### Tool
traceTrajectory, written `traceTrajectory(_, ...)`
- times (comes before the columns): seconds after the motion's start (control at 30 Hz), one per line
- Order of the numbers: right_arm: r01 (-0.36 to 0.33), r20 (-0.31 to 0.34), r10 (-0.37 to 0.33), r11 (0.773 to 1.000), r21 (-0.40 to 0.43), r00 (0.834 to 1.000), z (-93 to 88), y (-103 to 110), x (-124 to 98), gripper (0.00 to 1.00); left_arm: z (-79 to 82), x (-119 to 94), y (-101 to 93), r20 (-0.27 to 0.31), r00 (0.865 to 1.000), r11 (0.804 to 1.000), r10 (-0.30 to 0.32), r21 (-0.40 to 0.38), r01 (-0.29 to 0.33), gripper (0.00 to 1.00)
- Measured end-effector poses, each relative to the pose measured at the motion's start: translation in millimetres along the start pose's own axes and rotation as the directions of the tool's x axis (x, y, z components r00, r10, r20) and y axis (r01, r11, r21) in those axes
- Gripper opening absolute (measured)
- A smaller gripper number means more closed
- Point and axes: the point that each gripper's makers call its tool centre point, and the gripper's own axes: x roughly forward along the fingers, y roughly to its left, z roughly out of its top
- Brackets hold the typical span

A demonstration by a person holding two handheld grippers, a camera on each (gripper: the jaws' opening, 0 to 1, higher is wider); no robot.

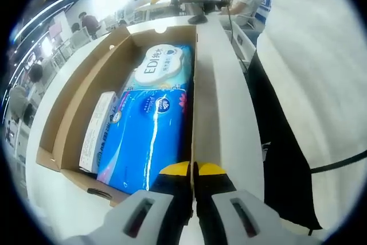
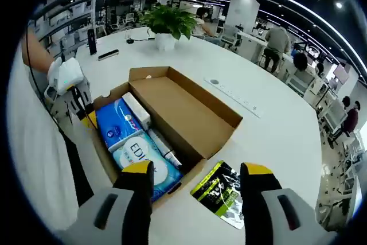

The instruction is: Operate the shoe box by opening the lid, removing the specified soft item, and placing it in the target area until the item is outside and the box remains undamaged.

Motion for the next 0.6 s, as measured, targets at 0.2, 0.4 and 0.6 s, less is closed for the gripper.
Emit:
traceTrajectory(0.2, -0.049, -0.044, 0.047, 0.998, -0.044, 0.998, 3.2, 9, 0, 0.61, -0.2, 1, 0.4, -0.001, 1.000, 1.000, 0.001, -0.001, -0.001, 0.01)
traceTrajectory(0.4, -0.037, -0.045, 0.034, 0.998, -0.056, 0.998, 3.7, 6, 0, 0.66, 0.5, 0, -0.3, -0.002, 1.000, 1.000, 0.002, -0.001, -0.002, 0.01)
traceTrajectory(0.6, 0.004, -0.025, -0.006, 0.998, -0.055, 1.000, 6.8, -2, 3, 0.65, 0.5, 0, -0.7, -0.004, 1.000, 1.000, -0.002, -0.004, 0.002, 0.01)
